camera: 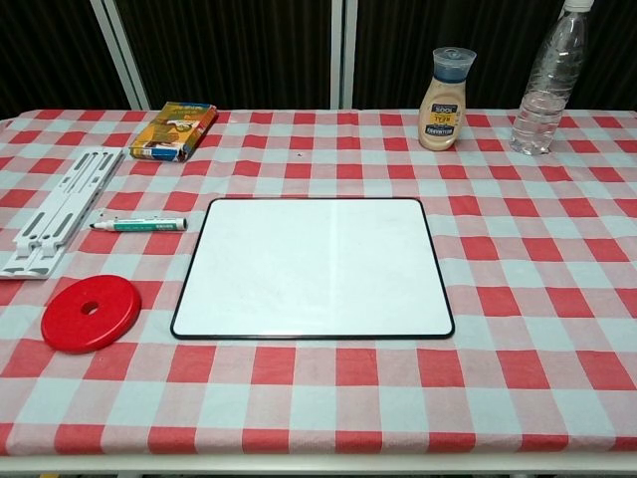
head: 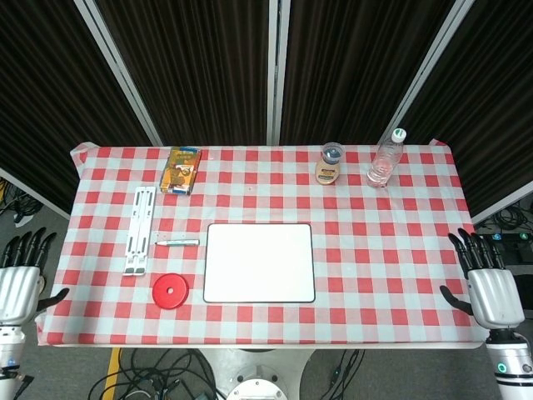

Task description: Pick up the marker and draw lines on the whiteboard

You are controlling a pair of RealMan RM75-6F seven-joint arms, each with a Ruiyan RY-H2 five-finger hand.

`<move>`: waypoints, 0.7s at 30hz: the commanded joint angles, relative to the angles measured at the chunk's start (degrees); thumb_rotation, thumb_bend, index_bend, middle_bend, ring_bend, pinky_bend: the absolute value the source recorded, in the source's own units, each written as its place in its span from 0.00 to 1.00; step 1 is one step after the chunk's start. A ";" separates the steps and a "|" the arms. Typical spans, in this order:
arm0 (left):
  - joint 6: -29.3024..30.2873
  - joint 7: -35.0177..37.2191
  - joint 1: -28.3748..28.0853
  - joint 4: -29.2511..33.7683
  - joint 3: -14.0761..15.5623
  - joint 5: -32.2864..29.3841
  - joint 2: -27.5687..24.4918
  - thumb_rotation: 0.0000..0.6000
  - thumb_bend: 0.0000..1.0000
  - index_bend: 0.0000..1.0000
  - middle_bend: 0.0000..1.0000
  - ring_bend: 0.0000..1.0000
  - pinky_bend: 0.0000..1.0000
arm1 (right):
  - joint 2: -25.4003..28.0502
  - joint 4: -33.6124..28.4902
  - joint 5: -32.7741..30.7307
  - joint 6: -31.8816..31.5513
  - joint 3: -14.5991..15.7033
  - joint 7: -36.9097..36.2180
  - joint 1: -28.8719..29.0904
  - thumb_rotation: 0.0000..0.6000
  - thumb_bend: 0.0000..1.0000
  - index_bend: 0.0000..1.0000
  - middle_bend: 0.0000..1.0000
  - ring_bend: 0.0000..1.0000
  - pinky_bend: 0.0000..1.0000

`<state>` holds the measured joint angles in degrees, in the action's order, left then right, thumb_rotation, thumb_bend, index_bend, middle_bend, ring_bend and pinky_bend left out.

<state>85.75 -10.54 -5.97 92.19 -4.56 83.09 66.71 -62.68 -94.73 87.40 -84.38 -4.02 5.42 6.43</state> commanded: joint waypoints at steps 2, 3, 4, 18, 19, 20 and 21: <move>-4.77 -0.31 -5.72 -0.95 -3.35 1.00 0.12 1.00 0.00 0.24 0.18 0.17 0.26 | 0.22 -0.03 0.19 0.42 -0.33 0.03 0.56 1.00 0.13 0.00 0.04 0.00 0.00; -6.69 -0.31 -7.48 -1.29 -4.17 0.74 0.29 1.00 0.00 0.29 0.22 0.24 0.35 | 0.32 -0.09 0.19 0.61 -0.40 0.12 0.73 1.00 0.13 0.00 0.04 0.00 0.00; -8.56 -0.30 -9.17 -1.51 -4.81 0.70 0.49 1.00 0.00 0.33 0.25 0.31 0.46 | 0.40 -0.15 0.24 0.74 -0.47 0.22 0.88 1.00 0.13 0.00 0.04 0.00 0.00; -37.56 -22.36 -31.60 -7.26 -8.33 -19.06 12.54 1.00 0.15 0.40 0.40 0.73 0.93 | 0.74 -0.70 -1.78 2.46 -0.69 1.21 1.45 1.00 0.13 0.00 0.04 0.00 0.00; -37.94 -23.61 -32.40 -7.82 -8.31 -20.77 13.65 1.00 0.16 0.40 0.40 0.74 0.93 | 0.74 -0.69 -1.95 2.58 -0.68 1.18 1.46 1.00 0.13 0.00 0.04 0.00 0.00; -38.13 -25.18 -33.31 -8.56 -8.26 -23.03 15.05 1.00 0.16 0.40 0.40 0.74 0.94 | 0.76 -0.68 -2.11 2.72 -0.69 1.17 1.49 1.00 0.13 0.00 0.04 0.00 0.00; -38.07 -26.13 -33.90 -9.04 -8.25 -24.62 16.13 1.00 0.17 0.41 0.41 0.75 0.94 | 0.76 -0.64 -2.20 2.79 -0.68 1.15 1.51 1.00 0.13 0.00 0.04 0.00 0.00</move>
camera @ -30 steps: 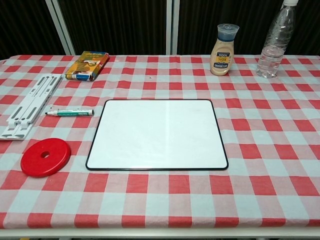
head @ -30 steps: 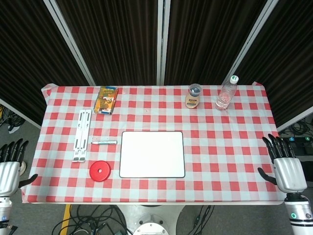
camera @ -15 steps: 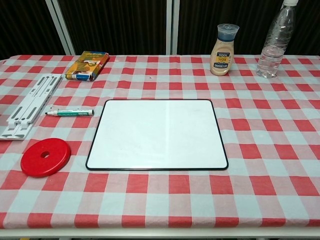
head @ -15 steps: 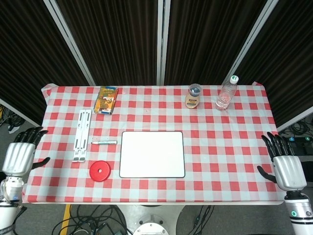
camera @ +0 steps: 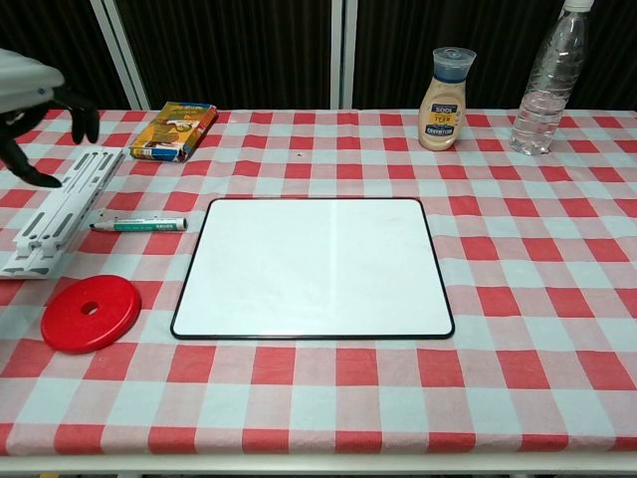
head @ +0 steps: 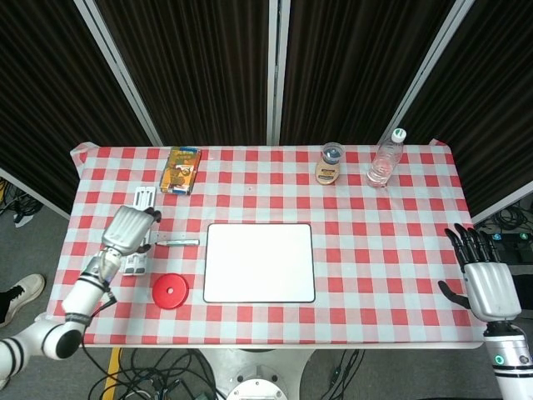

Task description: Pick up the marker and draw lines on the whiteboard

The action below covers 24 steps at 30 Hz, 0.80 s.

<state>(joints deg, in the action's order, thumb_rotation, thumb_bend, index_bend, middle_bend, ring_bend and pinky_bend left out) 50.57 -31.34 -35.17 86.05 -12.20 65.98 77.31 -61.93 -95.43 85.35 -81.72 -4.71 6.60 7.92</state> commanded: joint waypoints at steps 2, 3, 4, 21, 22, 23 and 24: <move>-2.78 -7.23 -5.79 -3.81 -0.38 -10.78 7.47 1.00 0.19 0.42 0.43 0.77 0.95 | -0.03 0.15 -0.25 0.21 0.02 -0.13 0.04 1.00 0.13 0.00 0.04 0.00 0.00; -2.73 -9.02 -6.56 -4.30 -0.02 -13.19 8.51 1.00 0.20 0.43 0.43 0.77 0.95 | -0.05 0.24 -0.35 0.33 0.03 -0.22 0.08 1.00 0.13 0.00 0.04 0.00 0.00; -2.65 -10.62 -7.19 -4.48 0.30 -15.17 9.18 1.00 0.20 0.43 0.43 0.78 0.95 | -0.07 0.30 -0.42 0.43 0.05 -0.28 0.09 1.00 0.13 0.00 0.04 0.00 0.00; 1.98 -22.28 -15.70 -8.54 1.97 -38.01 18.06 1.00 0.28 0.44 0.45 0.80 0.96 | 0.15 1.39 -1.95 0.99 0.61 -2.11 -0.68 1.00 0.13 0.00 0.04 0.00 0.00; 2.14 -22.31 -15.91 -8.82 2.07 -38.28 18.24 1.00 0.29 0.44 0.45 0.80 0.96 | 0.14 1.41 -1.97 1.06 0.63 -2.18 -0.68 1.00 0.13 0.00 0.04 0.00 0.00; 2.26 -22.31 -16.10 -9.06 2.16 -38.54 18.41 1.00 0.29 0.44 0.45 0.80 0.96 | 0.12 1.44 -1.98 1.09 0.65 -2.25 -0.69 1.00 0.13 0.00 0.04 0.00 0.00; 2.38 -22.21 -16.32 -9.34 2.24 -38.85 18.58 1.00 0.29 0.44 0.45 0.81 0.96 | 0.08 1.50 -2.00 1.10 0.66 -2.33 -0.69 1.00 0.13 0.00 0.04 0.00 0.00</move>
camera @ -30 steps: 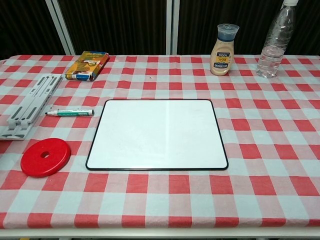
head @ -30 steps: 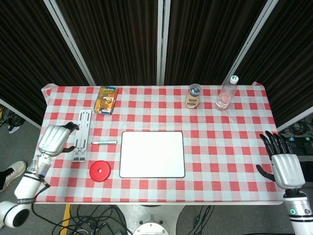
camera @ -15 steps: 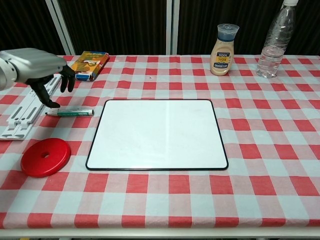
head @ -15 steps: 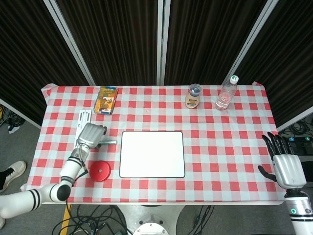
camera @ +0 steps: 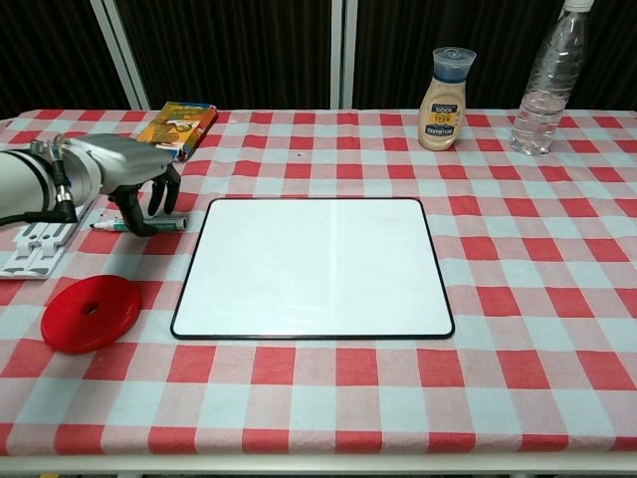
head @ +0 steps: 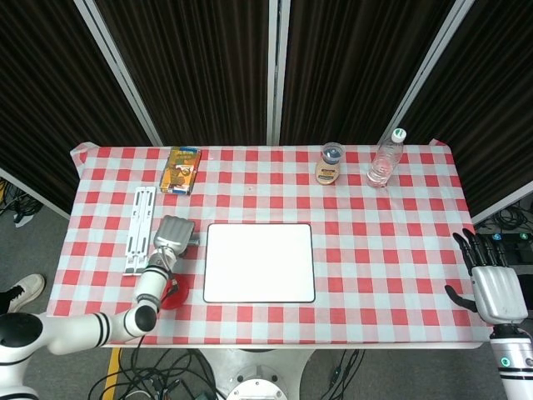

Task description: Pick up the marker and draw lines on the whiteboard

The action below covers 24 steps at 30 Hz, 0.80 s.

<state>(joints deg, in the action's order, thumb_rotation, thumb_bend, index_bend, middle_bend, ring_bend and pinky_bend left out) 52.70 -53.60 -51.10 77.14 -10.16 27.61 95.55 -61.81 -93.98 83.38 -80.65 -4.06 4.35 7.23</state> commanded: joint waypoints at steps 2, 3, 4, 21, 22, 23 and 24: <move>0.23 0.11 -0.69 -0.80 0.43 -0.88 0.42 1.00 0.29 0.44 0.46 0.81 0.96 | -0.06 0.14 -0.09 0.09 0.04 -0.13 -0.02 1.00 0.13 0.00 0.04 0.00 0.00; 0.29 0.17 -0.84 -0.90 0.55 -1.17 0.42 1.00 0.29 0.44 0.46 0.81 0.96 | -0.07 0.15 -0.13 0.13 0.04 -0.12 -0.02 1.00 0.13 0.00 0.04 0.00 0.00; 0.40 0.23 -0.93 -0.91 0.65 -1.31 0.42 1.00 0.29 0.45 0.46 0.81 0.96 | -0.07 0.16 -0.17 0.15 0.05 -0.12 -0.03 1.00 0.13 0.00 0.04 0.00 0.00; 1.07 2.41 -1.42 -3.35 2.53 -1.29 2.17 1.00 0.30 0.48 0.51 0.82 0.96 | 0.07 -0.34 -0.45 0.14 0.17 0.25 -0.29 1.00 0.13 0.00 0.04 0.00 0.00; 1.07 2.48 -1.42 -3.40 2.59 -1.27 2.20 1.00 0.31 0.48 0.51 0.82 0.96 | 0.07 -0.35 -0.44 0.15 0.20 0.26 -0.30 1.00 0.13 0.00 0.04 0.00 0.00; 1.08 2.57 -1.43 -3.43 2.64 -1.24 2.21 1.00 0.31 0.48 0.51 0.82 0.96 | 0.06 -0.37 -0.42 0.15 0.21 0.28 -0.31 1.00 0.13 0.00 0.04 0.00 0.00; 1.08 2.72 -1.43 -3.46 2.69 -1.11 2.22 1.00 0.32 0.48 0.51 0.82 0.96 | 0.07 -0.38 -0.40 0.13 0.24 0.31 -0.34 1.00 0.13 0.00 0.04 0.00 0.00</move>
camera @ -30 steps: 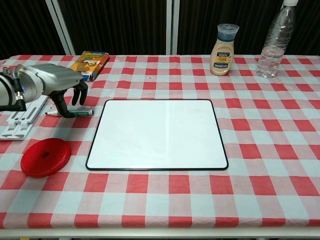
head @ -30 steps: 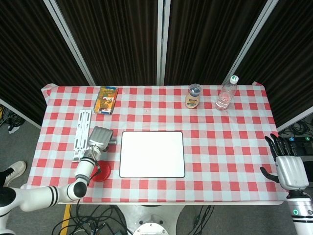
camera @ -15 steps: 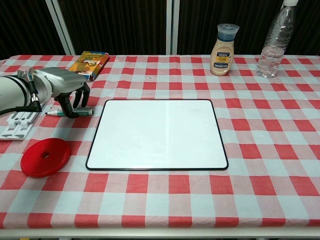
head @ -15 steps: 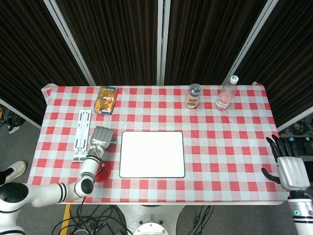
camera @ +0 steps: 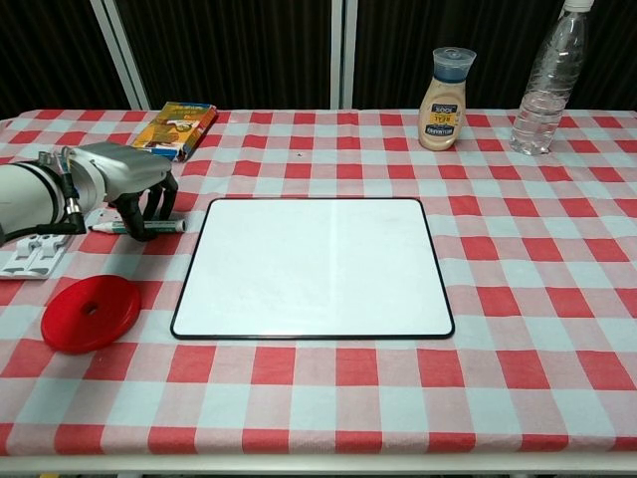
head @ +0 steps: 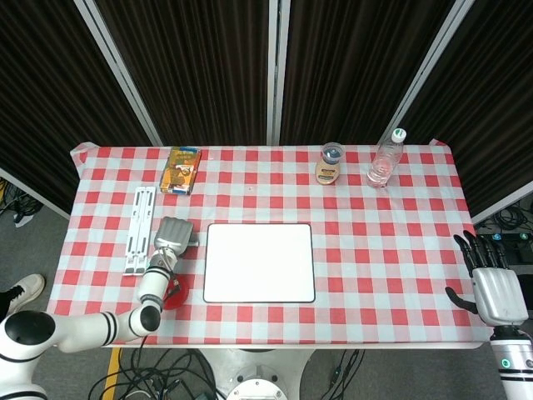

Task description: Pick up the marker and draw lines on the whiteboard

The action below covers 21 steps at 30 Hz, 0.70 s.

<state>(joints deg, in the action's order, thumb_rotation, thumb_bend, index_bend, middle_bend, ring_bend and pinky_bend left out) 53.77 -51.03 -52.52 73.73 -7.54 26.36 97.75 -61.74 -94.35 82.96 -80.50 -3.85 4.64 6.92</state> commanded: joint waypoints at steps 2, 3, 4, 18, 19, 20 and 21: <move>-0.02 0.53 0.03 -0.09 0.21 0.59 0.03 1.00 0.34 0.50 0.52 0.82 0.96 | 0.00 -0.05 -0.04 -0.03 0.01 0.10 -0.05 1.00 0.13 0.00 0.04 0.00 0.00; -0.05 0.72 0.05 -0.15 0.28 0.89 0.00 1.00 0.36 0.51 0.53 0.83 0.96 | 0.02 -0.10 -0.07 -0.03 0.00 0.10 -0.06 1.00 0.13 0.00 0.04 0.00 0.00; -0.07 1.01 0.08 -0.18 0.33 1.32 -0.06 1.00 0.38 0.52 0.54 0.83 0.96 | 0.04 -0.15 -0.09 -0.03 -0.01 0.10 -0.06 1.00 0.13 0.00 0.04 0.00 0.00; 0.98 30.48 5.44 10.31 -5.38 26.62 -8.42 1.00 0.45 0.59 0.60 0.83 0.96 | 0.12 -0.63 0.75 -1.44 0.27 -0.04 -0.84 1.00 0.13 0.00 0.04 0.00 0.00; 0.80 34.40 5.74 9.79 -5.59 30.00 -8.04 1.00 0.46 0.59 0.60 0.83 0.96 | 0.08 -0.58 0.87 -1.47 0.34 -0.13 -0.88 1.00 0.13 0.00 0.04 0.00 0.00; 0.99 39.40 6.10 8.52 -5.74 33.96 -7.02 1.00 0.46 0.59 0.60 0.82 0.95 | 0.05 -0.51 1.03 -1.50 0.44 -0.25 -0.93 1.00 0.13 0.00 0.04 0.00 0.00; 1.12 42.93 6.16 7.24 -5.61 36.99 -6.10 1.00 0.45 0.59 0.60 0.81 0.95 | 0.04 -0.47 1.13 -1.50 0.52 -0.34 -0.97 1.00 0.13 0.00 0.04 0.00 0.00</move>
<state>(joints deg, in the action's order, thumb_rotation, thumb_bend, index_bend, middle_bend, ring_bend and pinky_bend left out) 55.07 -24.11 -48.61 81.28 -11.01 49.48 91.42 -61.69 -94.85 84.04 -81.99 -3.37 4.34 5.98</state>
